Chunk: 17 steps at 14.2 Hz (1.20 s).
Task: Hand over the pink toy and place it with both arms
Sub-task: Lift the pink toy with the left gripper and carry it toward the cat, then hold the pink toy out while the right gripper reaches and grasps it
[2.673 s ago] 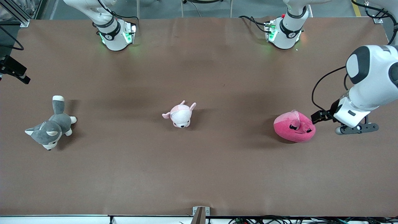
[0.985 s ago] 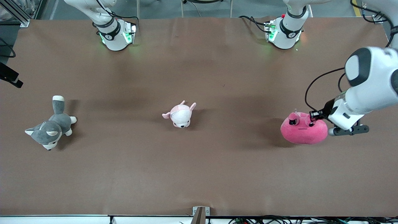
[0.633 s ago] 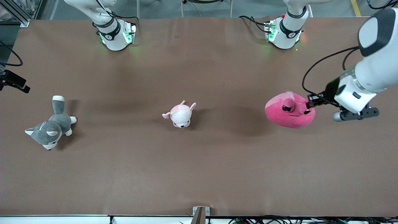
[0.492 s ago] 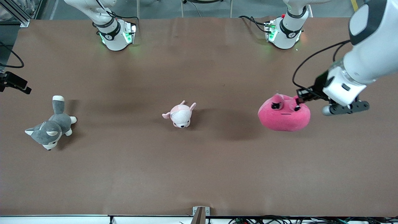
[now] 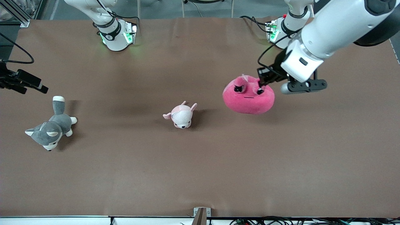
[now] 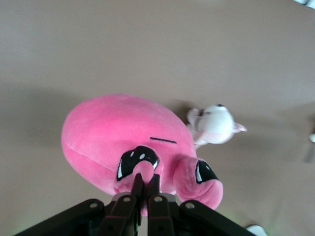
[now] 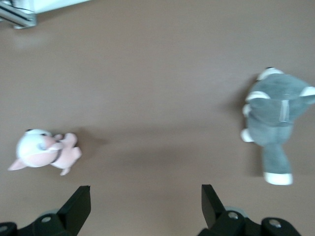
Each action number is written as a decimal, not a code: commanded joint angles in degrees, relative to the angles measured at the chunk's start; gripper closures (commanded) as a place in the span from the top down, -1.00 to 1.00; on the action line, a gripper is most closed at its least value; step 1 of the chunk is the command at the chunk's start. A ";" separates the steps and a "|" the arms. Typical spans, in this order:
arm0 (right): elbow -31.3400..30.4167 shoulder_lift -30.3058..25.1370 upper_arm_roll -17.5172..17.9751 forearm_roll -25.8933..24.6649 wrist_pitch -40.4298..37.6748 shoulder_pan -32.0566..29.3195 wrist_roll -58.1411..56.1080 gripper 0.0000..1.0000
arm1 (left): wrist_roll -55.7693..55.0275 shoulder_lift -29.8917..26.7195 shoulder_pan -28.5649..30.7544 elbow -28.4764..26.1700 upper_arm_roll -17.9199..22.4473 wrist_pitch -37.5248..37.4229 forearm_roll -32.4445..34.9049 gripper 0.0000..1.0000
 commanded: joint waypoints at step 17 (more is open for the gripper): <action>0.18 3.54 -0.03 21.81 0.56 17.21 16.20 0.31 | -42.56 13.48 -23.21 3.13 -1.80 40.08 -6.07 -0.99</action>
